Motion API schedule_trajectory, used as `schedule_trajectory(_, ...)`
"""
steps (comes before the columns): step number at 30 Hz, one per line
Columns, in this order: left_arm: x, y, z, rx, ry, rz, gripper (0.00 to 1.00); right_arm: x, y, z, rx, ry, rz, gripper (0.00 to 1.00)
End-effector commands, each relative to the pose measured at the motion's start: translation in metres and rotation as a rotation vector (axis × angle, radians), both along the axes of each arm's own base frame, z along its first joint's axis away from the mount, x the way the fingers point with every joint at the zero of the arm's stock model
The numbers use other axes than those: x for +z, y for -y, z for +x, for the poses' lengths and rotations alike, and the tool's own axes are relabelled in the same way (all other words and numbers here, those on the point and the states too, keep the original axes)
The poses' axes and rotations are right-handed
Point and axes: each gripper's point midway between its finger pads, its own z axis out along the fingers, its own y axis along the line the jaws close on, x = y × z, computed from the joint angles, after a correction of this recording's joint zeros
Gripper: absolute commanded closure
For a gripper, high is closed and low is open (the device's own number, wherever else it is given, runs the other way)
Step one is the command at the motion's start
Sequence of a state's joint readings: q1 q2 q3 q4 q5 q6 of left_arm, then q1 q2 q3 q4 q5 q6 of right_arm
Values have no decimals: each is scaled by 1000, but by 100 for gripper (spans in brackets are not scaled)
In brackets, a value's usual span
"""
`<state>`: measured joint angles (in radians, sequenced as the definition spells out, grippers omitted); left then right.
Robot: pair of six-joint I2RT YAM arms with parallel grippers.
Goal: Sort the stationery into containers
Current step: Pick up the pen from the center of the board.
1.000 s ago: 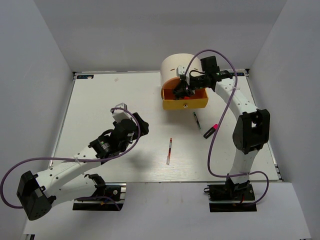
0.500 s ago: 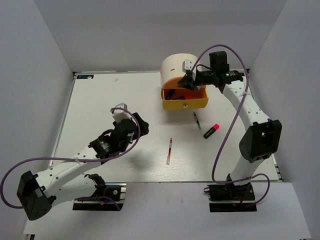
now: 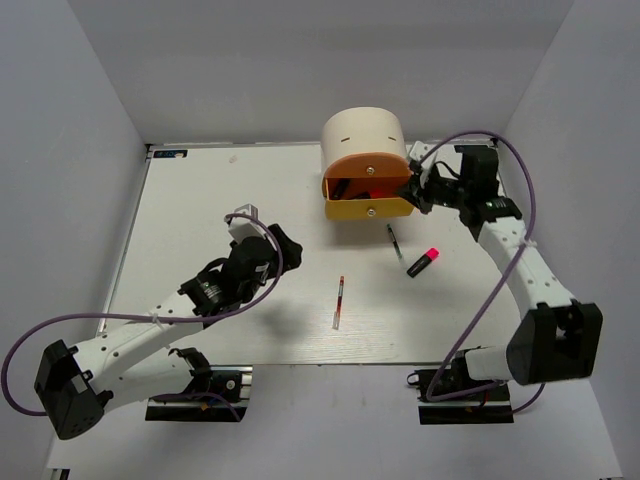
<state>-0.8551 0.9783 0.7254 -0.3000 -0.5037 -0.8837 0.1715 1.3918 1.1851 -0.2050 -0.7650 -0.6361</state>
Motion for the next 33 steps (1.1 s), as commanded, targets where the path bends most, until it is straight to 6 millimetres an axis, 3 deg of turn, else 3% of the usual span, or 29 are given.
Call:
schedule_trajectory(1, 2, 17, -1, -72, 17, -24, 20, 9, 26, 2, -169, 40, 13, 100)
schedule_trajectory(4, -5, 29, -2, -124, 3, -34, 20, -23, 50, -16, -147, -28, -104, 100)
schedule_trajectory(5, -9, 33, -1, -139, -10, -39, 20, -42, 56, -27, -111, -48, -156, 100)
schedule_trajectory(6, -6, 36, -1, -152, -5, -53, 20, -54, 63, -37, -100, -86, -175, 92)
schedule_trajectory(7, -9, 39, -1, -161, -6, -59, 20, -71, 74, -42, -77, -67, -233, 64)
schedule_trajectory(8, -10, 43, -2, -178, -11, -65, 20, -87, 79, -55, -20, -83, -290, 47)
schedule_trajectory(9, -15, 42, -3, -178, -17, -59, 20, -94, 93, -53, -8, -56, -333, 39)
schedule_trajectory(13, -19, 47, -4, -198, -30, -62, 20, -138, 107, -73, 149, -99, -434, 24)
schedule_trajectory(15, -19, 49, -5, -207, -33, -65, 20, -140, 111, -84, 258, -86, -481, 22)
schedule_trajectory(16, -19, 49, -5, -207, -33, -65, 20, -153, 113, -92, 302, -152, -479, 10)
schedule_trajectory(17, -16, 48, -5, -208, -27, -72, 20, -150, 115, -88, 340, -111, -504, 10)
schedule_trajectory(21, -23, 44, -10, -203, -34, -75, 20, -171, 121, -91, 460, -72, -579, 10)
schedule_trajectory(26, -22, 42, -11, -203, -35, -74, 20, -186, 124, -59, 456, 97, -693, 11)
schedule_trajectory(33, -27, 42, -9, -195, -40, -64, 20, -201, 118, -51, 569, 55, -725, 18)
